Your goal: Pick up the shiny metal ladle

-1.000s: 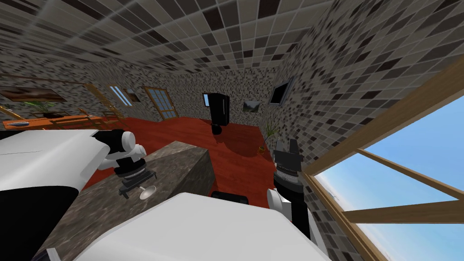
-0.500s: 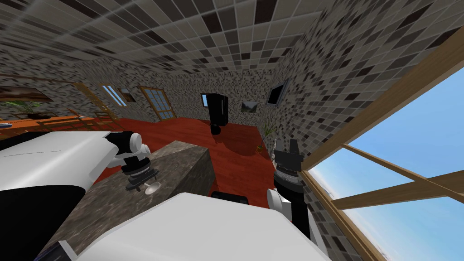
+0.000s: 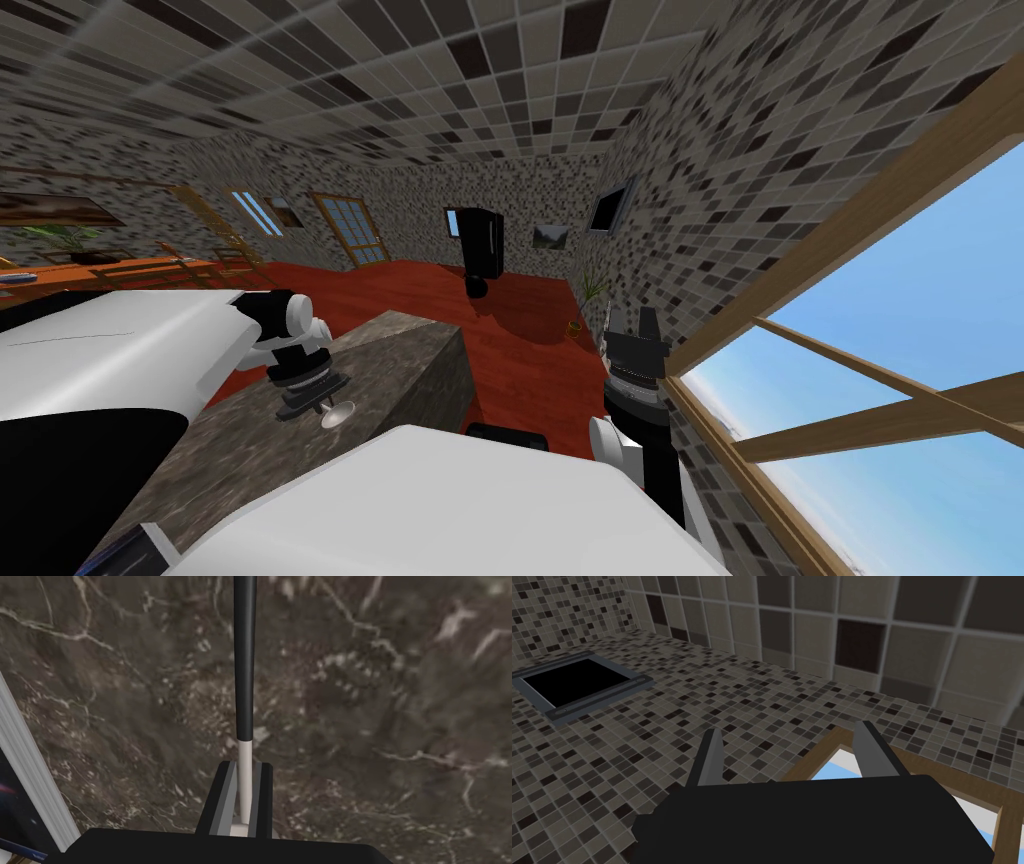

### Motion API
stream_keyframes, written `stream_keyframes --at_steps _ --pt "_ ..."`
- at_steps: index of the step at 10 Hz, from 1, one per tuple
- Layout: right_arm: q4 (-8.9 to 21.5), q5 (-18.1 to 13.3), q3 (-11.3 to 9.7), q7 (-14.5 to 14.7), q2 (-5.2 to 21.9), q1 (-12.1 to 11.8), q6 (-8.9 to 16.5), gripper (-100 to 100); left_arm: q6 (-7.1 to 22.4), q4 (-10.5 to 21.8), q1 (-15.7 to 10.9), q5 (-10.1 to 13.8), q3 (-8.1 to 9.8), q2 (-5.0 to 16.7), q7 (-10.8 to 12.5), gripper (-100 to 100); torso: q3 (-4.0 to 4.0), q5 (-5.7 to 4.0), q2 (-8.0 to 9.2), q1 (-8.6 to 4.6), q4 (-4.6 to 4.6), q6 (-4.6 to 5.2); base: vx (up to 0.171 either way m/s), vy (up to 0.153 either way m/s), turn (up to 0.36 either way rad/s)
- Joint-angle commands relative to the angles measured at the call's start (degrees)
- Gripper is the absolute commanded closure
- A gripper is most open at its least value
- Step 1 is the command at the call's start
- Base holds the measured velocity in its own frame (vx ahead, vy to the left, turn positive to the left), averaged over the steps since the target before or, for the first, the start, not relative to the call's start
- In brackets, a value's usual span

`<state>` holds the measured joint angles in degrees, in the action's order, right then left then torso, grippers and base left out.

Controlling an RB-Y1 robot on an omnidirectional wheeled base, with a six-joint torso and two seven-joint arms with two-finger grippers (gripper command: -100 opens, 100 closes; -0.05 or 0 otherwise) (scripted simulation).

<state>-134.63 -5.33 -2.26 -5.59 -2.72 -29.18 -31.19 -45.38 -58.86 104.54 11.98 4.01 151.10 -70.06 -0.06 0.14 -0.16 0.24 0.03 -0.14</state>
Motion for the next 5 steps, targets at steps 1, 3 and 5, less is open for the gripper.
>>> stream_keyframes --at_steps 1,3,5 --pt "0.0 0.0 0.0 0.0 0.0 0.0 0.0 0 1.2 -1.8 -1.3 -2.6 0.33 -2.3 -1.2 100 0.00 0.00 0.00 0.00 0.00 0.00 0.106 -0.026 0.141" --pt "0.0 0.0 0.0 0.0 0.0 0.0 0.0 0 2.1 -3.3 -2.4 -4.7 0.48 -4.3 -2.2 100 -0.26 -0.06 -0.46 -0.13 -0.10 -0.06 0.149 -0.039 0.148" --pt "0.0 0.0 0.0 0.0 0.0 0.0 0.0 0 2.9 -4.8 -3.5 -6.9 0.64 -6.3 -3.2 100 -0.27 -0.06 -0.47 -0.18 -0.10 0.01 0.120 -0.033 0.064"
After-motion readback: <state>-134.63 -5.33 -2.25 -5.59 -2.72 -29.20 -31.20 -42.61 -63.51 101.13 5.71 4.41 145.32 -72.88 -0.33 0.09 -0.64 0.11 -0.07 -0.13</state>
